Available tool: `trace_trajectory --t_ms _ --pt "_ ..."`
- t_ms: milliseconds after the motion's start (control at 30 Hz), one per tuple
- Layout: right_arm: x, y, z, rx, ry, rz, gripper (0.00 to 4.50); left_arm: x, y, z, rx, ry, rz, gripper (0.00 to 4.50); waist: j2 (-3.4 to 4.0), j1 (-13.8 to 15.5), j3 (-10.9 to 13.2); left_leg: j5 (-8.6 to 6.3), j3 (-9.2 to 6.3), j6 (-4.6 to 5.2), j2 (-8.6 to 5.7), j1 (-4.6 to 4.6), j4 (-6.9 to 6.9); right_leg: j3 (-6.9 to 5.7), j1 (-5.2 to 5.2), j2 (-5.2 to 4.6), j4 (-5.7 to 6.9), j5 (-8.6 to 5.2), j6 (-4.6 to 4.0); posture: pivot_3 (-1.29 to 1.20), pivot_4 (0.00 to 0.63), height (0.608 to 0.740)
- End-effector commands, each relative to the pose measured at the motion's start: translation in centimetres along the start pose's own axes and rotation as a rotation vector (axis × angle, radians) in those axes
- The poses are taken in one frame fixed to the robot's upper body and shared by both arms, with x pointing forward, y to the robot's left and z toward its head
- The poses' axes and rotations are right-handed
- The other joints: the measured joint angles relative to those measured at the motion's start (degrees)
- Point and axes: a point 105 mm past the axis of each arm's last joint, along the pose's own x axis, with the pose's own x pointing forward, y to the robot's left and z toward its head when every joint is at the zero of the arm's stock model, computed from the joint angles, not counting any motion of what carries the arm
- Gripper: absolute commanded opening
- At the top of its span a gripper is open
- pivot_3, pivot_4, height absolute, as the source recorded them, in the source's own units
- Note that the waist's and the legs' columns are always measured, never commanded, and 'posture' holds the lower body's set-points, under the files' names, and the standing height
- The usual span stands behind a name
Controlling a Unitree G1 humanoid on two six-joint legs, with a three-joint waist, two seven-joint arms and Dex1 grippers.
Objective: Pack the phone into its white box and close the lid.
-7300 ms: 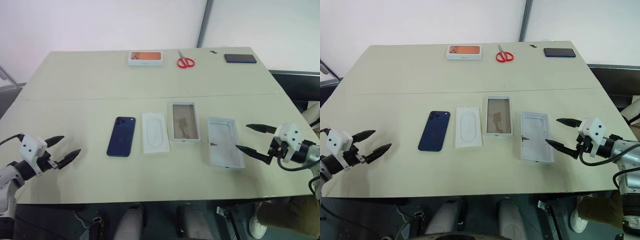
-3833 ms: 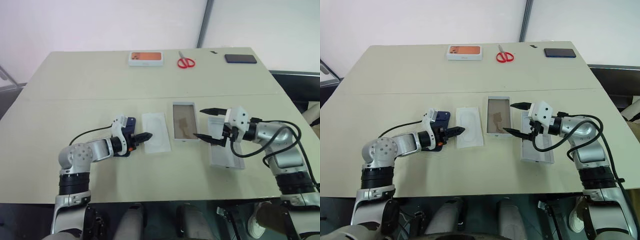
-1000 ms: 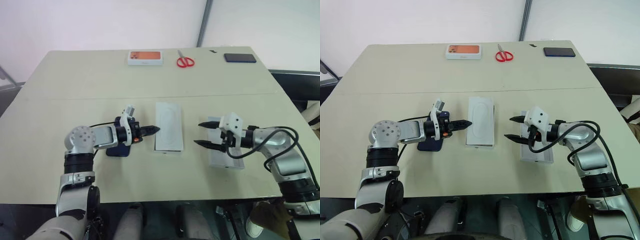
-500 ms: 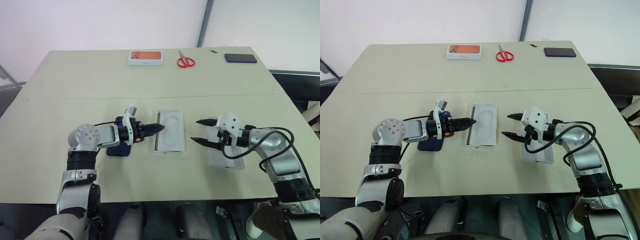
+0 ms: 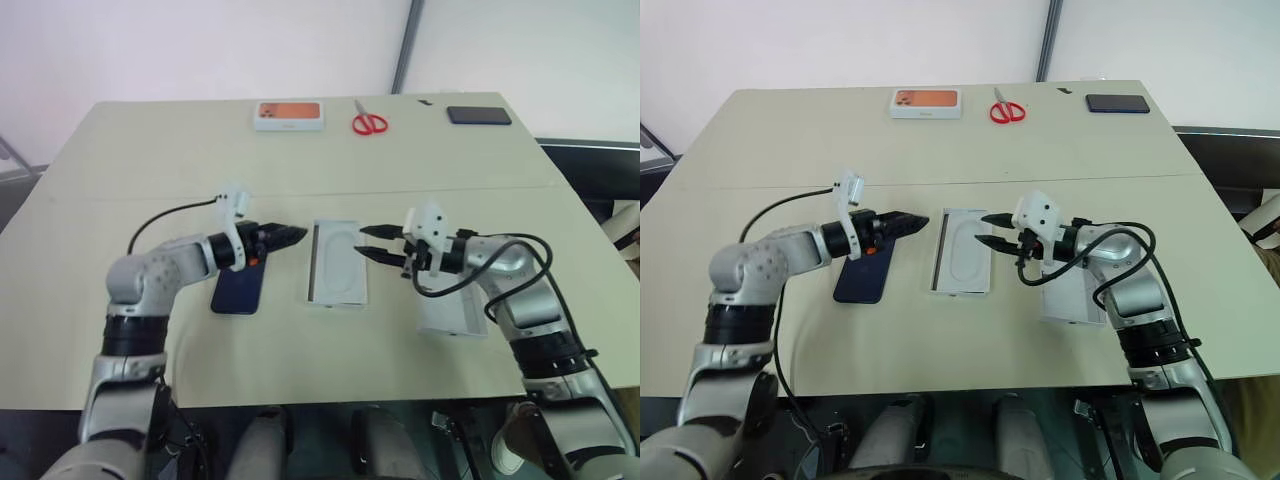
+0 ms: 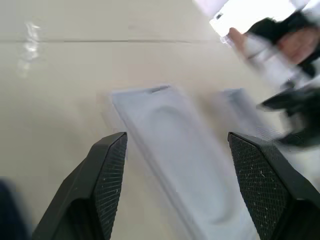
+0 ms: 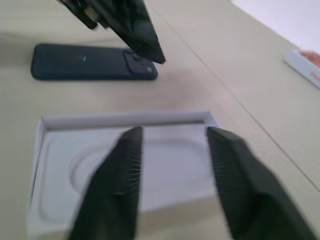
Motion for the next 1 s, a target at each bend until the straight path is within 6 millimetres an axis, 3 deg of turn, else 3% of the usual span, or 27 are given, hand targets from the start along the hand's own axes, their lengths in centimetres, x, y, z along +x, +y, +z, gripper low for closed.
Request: trace_trajectory --t_ms 33,100,267,567,1000 --pt "2.1 0.3 -0.3 -0.062 0.046 0.015 0.04 -1.0 -0.8 -0.5 0.228 -0.030 -0.049 3.40 -0.02 0.0 0.0 -0.02 -0.02 0.04 0.00 -0.02 0.01 -0.01 -0.03 0.00 0.00 0.00 0.00 0.00 0.150 0.740" --pt "2.8 0.4 -1.2 -0.095 0.118 0.018 0.04 -2.1 -0.7 -1.5 0.433 -0.023 -0.049 3.40 -0.01 0.1 0.0 -0.06 -0.01 0.12 0.01 -0.08 0.02 0.00 -0.12 0.00 0.02 0.01 -0.04 0.00 0.150 0.740" --pt "3.2 1.0 -2.1 -0.124 0.176 0.069 0.04 -4.0 -0.9 -2.1 0.521 -0.077 -0.064 3.40 0.00 0.4 0.0 -0.06 -0.04 0.13 0.06 -0.18 0.00 -0.06 -0.20 -0.17 -0.01 0.01 -0.08 0.00 0.150 0.740" --pt "4.2 1.1 -2.9 -0.123 0.251 0.092 0.04 -5.5 -0.5 -1.9 0.491 -0.153 -0.023 3.40 0.00 0.0 0.0 -0.10 -0.05 0.21 0.06 -0.16 0.01 -0.11 -0.20 -0.10 0.03 0.02 -0.05 0.00 0.150 0.740" --pt "7.6 2.9 -3.5 -0.118 0.305 0.137 0.04 -5.3 -0.9 -1.3 0.473 -0.176 -0.007 3.40 0.00 -0.1 0.0 -0.10 -0.07 0.21 0.04 -0.14 0.02 -0.11 -0.19 -0.03 0.06 0.03 -0.05 0.00 0.150 0.740"
